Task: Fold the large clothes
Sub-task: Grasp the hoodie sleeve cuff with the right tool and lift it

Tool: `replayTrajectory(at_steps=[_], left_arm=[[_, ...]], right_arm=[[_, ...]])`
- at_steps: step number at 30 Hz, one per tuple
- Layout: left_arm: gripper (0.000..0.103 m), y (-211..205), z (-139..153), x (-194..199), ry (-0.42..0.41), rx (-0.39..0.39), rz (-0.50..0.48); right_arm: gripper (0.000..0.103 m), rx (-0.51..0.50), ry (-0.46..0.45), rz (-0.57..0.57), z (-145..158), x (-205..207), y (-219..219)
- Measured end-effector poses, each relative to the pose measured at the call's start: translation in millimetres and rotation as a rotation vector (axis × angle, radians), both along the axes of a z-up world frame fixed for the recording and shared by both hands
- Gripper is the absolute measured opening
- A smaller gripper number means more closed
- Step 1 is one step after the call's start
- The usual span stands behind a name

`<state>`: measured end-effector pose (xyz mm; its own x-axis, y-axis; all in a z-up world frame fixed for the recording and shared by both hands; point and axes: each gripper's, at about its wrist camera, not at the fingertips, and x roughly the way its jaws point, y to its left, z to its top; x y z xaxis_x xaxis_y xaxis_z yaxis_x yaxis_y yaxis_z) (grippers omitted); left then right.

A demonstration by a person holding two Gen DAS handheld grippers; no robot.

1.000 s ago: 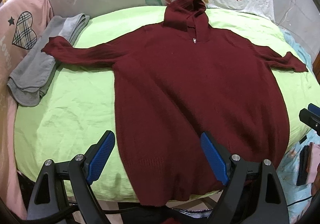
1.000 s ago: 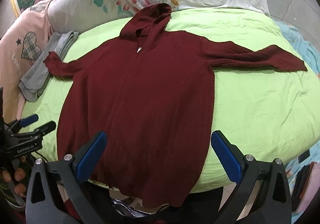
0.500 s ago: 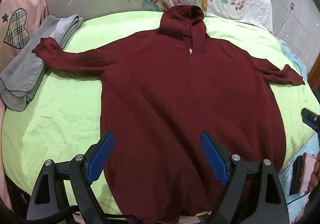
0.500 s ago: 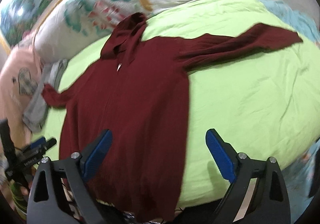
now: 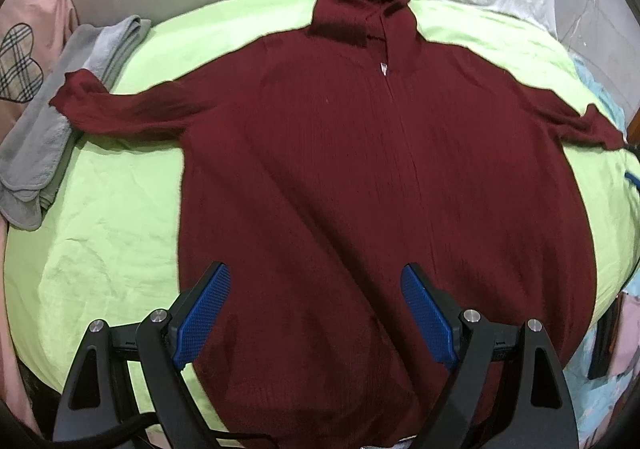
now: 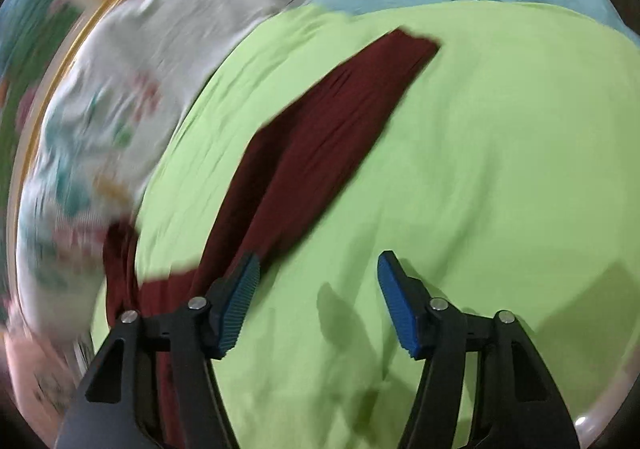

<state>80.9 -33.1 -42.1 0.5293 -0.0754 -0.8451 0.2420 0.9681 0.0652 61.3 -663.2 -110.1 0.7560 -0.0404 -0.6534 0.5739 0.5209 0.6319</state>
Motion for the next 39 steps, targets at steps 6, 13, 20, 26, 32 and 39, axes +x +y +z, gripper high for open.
replayTrajectory(at_steps=[6, 13, 20, 26, 32, 39], left_arm=[[0.088, -12, -15, 13, 0.058, 0.019, -0.008], [0.088, -21, -22, 29, 0.097, 0.001, -0.013], [0.088, -22, -24, 29, 0.098, -0.023, -0.026], [0.088, -14, -18, 32, 0.081, -0.066, -0.027], [0.088, 9, -8, 43, 0.062, -0.136, 0.006], [0.088, 42, 2, 66, 0.047, -0.196, 0.059]], right_arm=[[0.052, 0.007, 0.01, -0.105, -4, 30, -65], [0.014, -0.032, 0.035, -0.16, 1, 50, -101], [0.007, -0.106, -0.163, 0.033, 56, 50, -37], [0.007, -0.018, -0.274, 0.368, 87, 88, 99], [0.007, 0.187, -0.286, 0.644, 71, 155, 248], [0.007, 0.297, -0.18, 0.83, 34, 217, 387]])
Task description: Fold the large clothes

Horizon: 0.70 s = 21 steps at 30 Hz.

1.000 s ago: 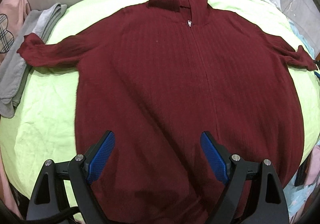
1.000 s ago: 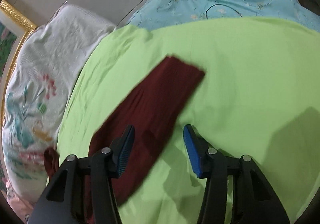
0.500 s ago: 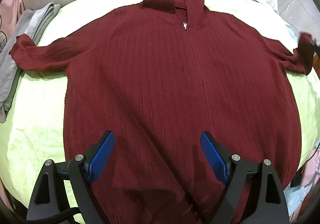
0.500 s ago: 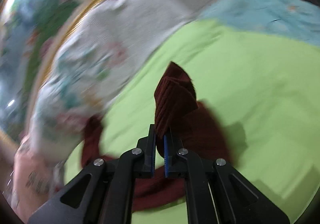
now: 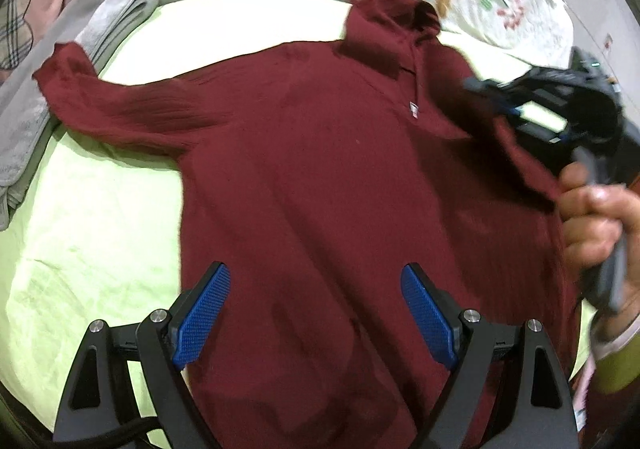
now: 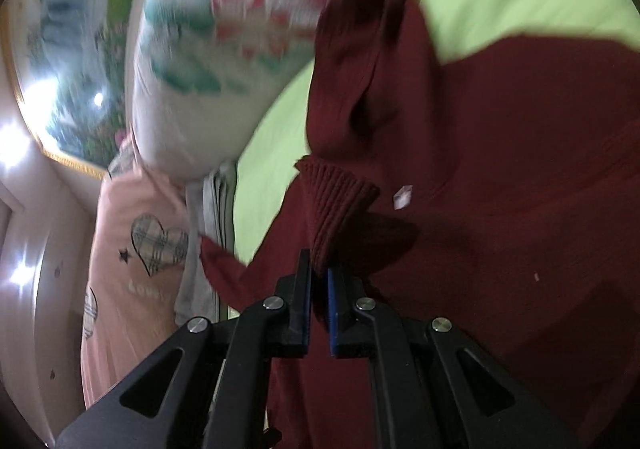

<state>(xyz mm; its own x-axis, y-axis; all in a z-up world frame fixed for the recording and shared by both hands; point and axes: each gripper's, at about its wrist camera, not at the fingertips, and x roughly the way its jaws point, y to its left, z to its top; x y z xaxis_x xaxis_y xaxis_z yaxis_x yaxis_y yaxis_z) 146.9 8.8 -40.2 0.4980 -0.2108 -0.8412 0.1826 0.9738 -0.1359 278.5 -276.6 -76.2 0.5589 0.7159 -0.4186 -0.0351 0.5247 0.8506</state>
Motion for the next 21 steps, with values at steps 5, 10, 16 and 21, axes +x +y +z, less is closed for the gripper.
replayTrajectory(at_steps=[5, 10, 16, 21], left_arm=[[0.088, 15, -1, 16, -0.014, 0.005, 0.017], [0.088, 21, -5, 46, -0.003, -0.021, 0.015], [0.085, 8, -18, 97, 0.048, -0.127, -0.025], [0.065, -21, -44, 137, 0.13, -0.153, -0.064]], right_arm=[[0.007, 0.03, 0.031, 0.114, -16, 25, 67], [0.012, -0.012, 0.065, 0.166, -18, 38, 98], [0.012, -0.007, -0.022, 0.07, 5, -7, 49], [0.012, -0.045, -0.07, -0.044, 21, -63, -5]])
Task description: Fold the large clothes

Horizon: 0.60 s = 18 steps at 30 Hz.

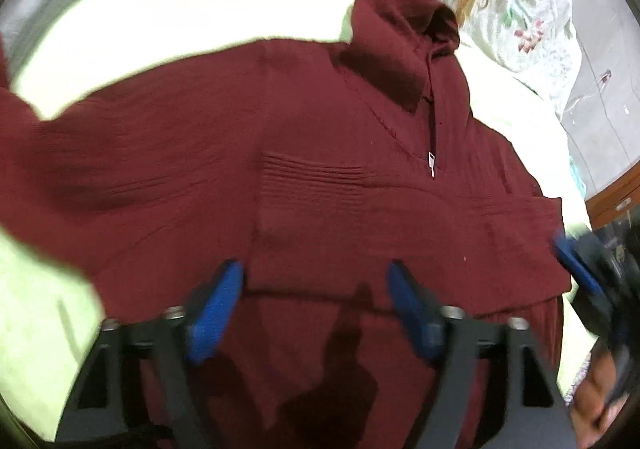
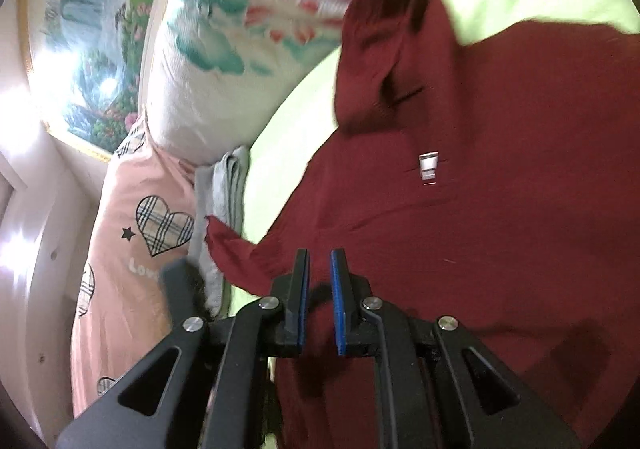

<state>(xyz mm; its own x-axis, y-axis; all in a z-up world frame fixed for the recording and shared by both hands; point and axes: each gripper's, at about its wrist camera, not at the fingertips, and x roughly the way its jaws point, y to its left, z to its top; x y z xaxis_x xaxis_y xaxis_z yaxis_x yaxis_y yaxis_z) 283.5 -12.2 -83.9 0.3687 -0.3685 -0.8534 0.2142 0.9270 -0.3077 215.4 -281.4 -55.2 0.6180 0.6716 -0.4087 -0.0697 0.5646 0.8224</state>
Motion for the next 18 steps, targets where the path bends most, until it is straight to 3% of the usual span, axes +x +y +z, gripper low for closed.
replayTrajectory(at_steps=[3, 4, 6, 11, 13, 15, 18], left_arm=[[0.029, -12, -5, 8, -0.043, 0.069, 0.0], [0.008, -15, -3, 9, -0.055, 0.07, -0.009], [0.008, -18, 2, 9, -0.075, 0.029, -0.019], [0.007, 6, 38, 1, -0.24, 0.073, 0.062], [0.007, 28, 42, 9, -0.276, 0.144, 0.144], [0.007, 48, 39, 16, -0.257, 0.141, 0.189], [0.007, 69, 32, 20, -0.221, 0.111, 0.222]], right_arm=[[0.012, -0.035, -0.007, -0.055, 5, -27, -21], [0.012, -0.044, -0.01, -0.076, 5, -35, -29], [0.012, -0.064, -0.006, -0.133, 4, -51, -48], [0.014, -0.116, 0.0, -0.261, 7, -71, -94], [0.026, -0.147, 0.018, -0.313, 7, -75, -114], [0.056, -0.175, 0.028, -0.367, 6, -75, -131], [0.06, -0.219, 0.044, -0.39, 2, -62, -144]])
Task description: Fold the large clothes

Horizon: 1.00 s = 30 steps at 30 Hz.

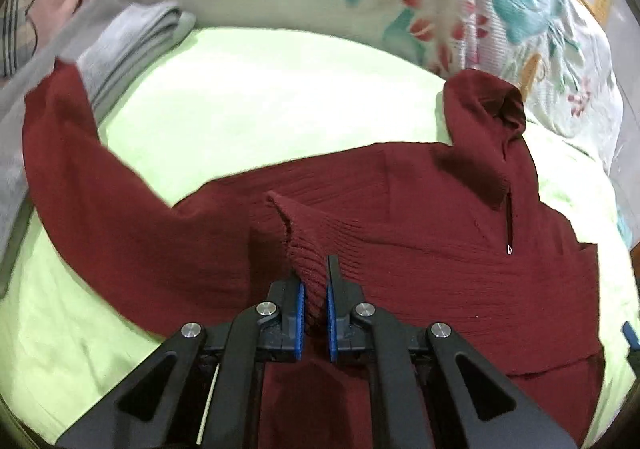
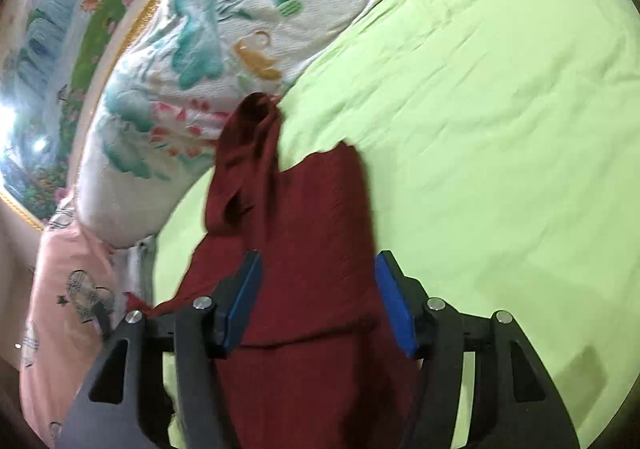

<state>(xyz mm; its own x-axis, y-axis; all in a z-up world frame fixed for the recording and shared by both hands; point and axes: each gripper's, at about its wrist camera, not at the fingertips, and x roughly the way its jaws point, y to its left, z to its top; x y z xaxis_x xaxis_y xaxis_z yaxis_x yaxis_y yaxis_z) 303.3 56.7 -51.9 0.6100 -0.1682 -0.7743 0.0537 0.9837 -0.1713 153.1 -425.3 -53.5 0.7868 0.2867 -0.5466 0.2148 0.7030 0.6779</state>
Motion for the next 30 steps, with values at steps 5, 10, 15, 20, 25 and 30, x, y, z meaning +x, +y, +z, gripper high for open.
replayTrajectory(at_steps=[5, 10, 15, 20, 25, 30], left_arm=[[0.007, -6, -6, -6, 0.009, -0.008, -0.039], [0.007, -18, -4, -5, 0.008, -0.006, -0.062], [0.007, -22, -2, -5, 0.01, -0.025, -0.09], [0.007, -25, 0, -6, 0.027, -0.055, -0.101], [0.008, -36, 12, -8, 0.017, -0.155, -0.177], [0.008, -43, -10, 0, 0.059, -0.12, -0.159]], right_arm=[[0.06, -0.034, 0.091, 0.082, -20, 49, 0], [0.06, -0.071, 0.199, 0.147, -47, 94, 8], [0.06, -0.145, 0.184, 0.158, -40, 96, 9], [0.009, -0.291, 0.203, 0.193, -40, 102, 22], [0.002, -0.258, 0.218, 0.043, -39, 93, -38], [0.006, -0.151, 0.158, 0.09, -27, 76, -41]])
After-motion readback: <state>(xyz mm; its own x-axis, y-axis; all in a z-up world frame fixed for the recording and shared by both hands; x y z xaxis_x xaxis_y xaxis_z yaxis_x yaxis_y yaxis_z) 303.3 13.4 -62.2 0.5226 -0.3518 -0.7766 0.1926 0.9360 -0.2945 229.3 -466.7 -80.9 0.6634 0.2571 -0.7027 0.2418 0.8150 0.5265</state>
